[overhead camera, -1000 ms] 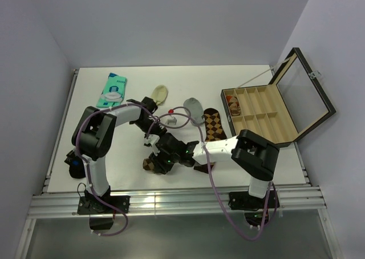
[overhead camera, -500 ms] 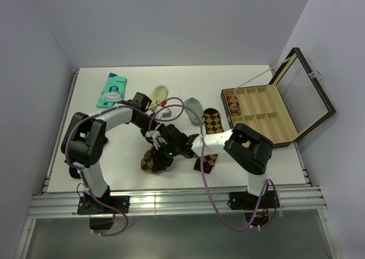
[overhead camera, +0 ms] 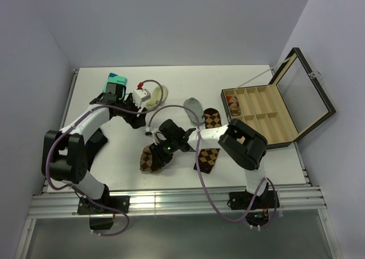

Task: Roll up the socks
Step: Roll the sock at the center of the board.

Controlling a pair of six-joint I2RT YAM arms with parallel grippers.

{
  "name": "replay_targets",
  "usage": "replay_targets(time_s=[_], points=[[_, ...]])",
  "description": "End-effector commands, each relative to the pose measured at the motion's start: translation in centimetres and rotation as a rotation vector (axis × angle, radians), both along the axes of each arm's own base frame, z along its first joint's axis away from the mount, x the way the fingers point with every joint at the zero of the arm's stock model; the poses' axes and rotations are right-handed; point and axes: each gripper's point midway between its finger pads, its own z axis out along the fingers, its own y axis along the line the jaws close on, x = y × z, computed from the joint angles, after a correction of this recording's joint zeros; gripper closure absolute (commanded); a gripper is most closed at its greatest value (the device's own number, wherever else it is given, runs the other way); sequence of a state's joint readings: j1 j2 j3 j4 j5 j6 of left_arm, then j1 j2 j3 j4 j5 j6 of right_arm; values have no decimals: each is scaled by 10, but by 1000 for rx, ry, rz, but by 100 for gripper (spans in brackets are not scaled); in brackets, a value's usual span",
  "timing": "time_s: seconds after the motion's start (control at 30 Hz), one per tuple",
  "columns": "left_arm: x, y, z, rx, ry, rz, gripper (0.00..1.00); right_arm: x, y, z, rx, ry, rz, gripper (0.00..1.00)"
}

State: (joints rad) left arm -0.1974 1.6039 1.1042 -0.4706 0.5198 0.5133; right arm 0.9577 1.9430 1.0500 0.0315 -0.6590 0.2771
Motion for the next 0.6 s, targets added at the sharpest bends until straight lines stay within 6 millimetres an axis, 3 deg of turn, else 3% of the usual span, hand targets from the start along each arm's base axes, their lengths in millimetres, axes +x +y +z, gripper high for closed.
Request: replay_targets(time_s=[0.0, 0.03, 0.27, 0.4, 0.57], points=[[-14, 11, 12, 60, -104, -68, 23, -36, -85, -86, -437, 163, -54, 78], [-24, 15, 6, 81, -113, -100, 23, -35, -86, -86, -442, 170, -60, 78], [-86, 22, 25, 122, -245, -312, 19, -25, -85, -75, -456, 211, -84, 75], [-115, 17, 19, 134, -302, -426, 10, -20, -78, -69, -448, 229, -84, 75], [-150, -8, -9, 179, -318, -542, 1, -18, -76, -67, -460, 254, -86, 74]])
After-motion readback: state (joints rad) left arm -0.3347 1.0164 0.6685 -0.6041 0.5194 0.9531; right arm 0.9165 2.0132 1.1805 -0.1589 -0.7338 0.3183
